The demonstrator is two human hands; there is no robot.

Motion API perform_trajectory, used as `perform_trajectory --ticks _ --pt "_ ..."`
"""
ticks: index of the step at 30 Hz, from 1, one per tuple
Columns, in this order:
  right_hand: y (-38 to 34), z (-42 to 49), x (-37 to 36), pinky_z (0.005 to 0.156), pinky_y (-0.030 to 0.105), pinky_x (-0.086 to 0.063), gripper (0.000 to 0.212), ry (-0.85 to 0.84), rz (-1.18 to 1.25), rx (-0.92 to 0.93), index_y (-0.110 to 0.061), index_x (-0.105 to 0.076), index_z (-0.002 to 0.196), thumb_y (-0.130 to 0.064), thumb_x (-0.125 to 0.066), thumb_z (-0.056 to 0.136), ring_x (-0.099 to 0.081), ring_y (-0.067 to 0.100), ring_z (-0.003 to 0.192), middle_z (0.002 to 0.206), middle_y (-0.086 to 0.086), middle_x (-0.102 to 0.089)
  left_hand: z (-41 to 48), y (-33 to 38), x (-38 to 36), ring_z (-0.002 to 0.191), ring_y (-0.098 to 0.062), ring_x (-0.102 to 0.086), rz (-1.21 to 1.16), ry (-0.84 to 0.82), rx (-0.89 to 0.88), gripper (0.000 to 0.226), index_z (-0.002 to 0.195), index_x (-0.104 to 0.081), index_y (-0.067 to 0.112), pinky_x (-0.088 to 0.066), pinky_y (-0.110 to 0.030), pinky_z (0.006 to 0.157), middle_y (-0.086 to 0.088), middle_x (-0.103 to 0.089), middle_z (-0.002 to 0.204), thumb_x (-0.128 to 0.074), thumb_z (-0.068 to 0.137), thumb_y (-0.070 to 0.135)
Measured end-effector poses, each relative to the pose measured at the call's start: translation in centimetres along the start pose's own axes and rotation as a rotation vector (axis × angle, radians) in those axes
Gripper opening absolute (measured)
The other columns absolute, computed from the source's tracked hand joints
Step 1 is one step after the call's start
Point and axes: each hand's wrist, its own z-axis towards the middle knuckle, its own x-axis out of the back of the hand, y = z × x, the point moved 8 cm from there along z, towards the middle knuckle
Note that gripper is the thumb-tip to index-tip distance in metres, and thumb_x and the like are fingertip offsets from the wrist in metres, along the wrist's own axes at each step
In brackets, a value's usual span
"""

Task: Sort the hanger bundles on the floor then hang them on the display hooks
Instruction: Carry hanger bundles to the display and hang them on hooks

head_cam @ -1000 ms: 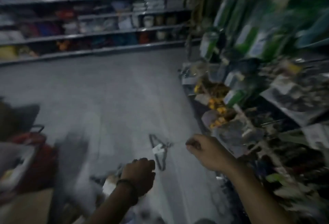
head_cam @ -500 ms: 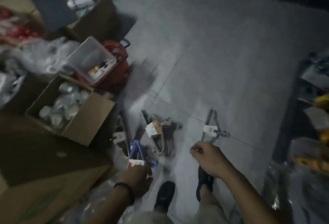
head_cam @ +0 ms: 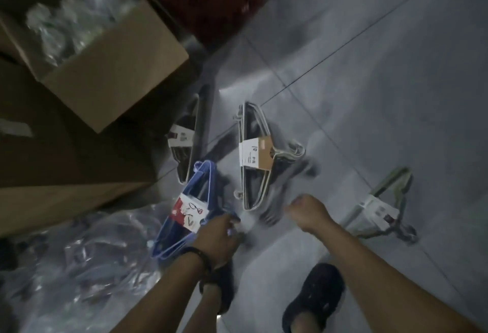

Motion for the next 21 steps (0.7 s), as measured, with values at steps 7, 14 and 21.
perform_trajectory --ticks 7,14,21 --pt "-1.7 18.5 -7.8 0.085 0.034 -0.053 0.041 0.140 0.126 -0.092 -0.005 -0.069 0.122 -0.032 -0.070 0.090 -0.068 0.036 0.111 0.121 0.015 -0.071 19.0 -6.3 -4.4 0.133 -0.023 -0.053 -0.354 0.177 0.044 0.064 0.149 -0.048 0.018 -0.041 -0.031 0.112 -0.006 -0.050 0.151 -0.074 0.091 0.032" --pt "-0.3 24.0 -11.7 0.088 0.042 -0.060 0.036 0.446 0.351 -0.229 -0.003 -0.071 0.117 -0.018 -0.073 0.084 -0.072 0.039 0.107 0.117 0.020 -0.074 24.9 -8.1 -10.6 0.123 -0.026 -0.055 -0.421 0.241 0.081 0.059 0.134 -0.053 0.018 -0.047 -0.037 0.103 -0.004 -0.059 0.131 -0.077 0.082 0.035" --pt "0.0 22.7 -8.9 0.091 0.038 -0.055 0.035 0.499 0.262 -0.232 -0.006 -0.067 0.121 -0.017 -0.074 0.089 -0.067 0.039 0.118 0.126 0.018 -0.070 24.0 -7.1 -11.3 0.117 -0.029 -0.043 -0.416 0.277 0.059 0.055 0.123 -0.052 0.025 -0.039 -0.037 0.097 -0.002 -0.048 0.129 -0.072 0.076 0.047"
